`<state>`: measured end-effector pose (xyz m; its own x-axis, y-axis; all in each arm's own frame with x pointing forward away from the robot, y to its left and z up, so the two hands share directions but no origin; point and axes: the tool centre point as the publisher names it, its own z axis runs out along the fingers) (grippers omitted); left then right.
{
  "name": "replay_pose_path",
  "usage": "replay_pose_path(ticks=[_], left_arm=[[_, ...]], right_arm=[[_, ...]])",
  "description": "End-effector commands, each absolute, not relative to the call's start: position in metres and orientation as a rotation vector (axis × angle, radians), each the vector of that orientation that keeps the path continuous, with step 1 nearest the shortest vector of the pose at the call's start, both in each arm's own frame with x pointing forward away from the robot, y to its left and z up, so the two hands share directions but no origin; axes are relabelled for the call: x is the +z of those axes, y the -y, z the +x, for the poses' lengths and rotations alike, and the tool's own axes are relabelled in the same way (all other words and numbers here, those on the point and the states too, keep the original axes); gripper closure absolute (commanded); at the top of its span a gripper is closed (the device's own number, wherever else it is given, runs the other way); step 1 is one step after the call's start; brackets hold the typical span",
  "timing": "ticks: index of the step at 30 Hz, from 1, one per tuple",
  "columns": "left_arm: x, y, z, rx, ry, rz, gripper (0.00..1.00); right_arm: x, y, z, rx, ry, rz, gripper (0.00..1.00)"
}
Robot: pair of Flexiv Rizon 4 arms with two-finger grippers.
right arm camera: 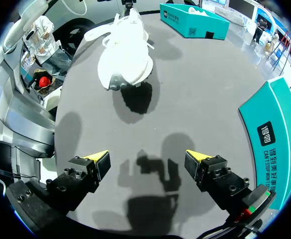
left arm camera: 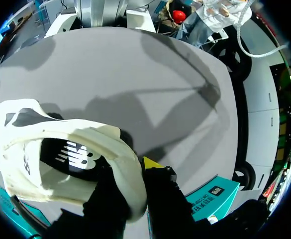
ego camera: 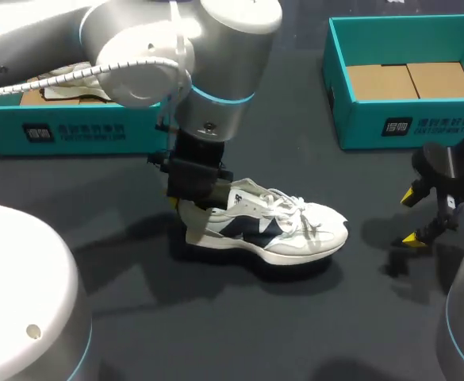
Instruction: Take the shoe out of the shoebox, open the shoe tongue, remove and reinsert the insole, then place the shoe into the shoebox
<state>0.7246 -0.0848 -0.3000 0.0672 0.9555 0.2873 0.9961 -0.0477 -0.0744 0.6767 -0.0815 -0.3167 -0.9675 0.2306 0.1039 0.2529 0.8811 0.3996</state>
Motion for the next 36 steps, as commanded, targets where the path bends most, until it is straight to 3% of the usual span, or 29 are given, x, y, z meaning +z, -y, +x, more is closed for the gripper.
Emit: replay_pose_path(ticks=[1,36], left_arm=[[-0.310,0.095,0.723,-0.265,1.961,-2.083,1.00],[-0.357,0.133,0.710,-0.365,1.967,-2.050,1.00]], right_arm=[[-0.316,0.082,0.675,-0.647,2.998,-0.386,0.00],[-0.316,0.082,0.675,-0.647,2.998,-0.386,0.00]])
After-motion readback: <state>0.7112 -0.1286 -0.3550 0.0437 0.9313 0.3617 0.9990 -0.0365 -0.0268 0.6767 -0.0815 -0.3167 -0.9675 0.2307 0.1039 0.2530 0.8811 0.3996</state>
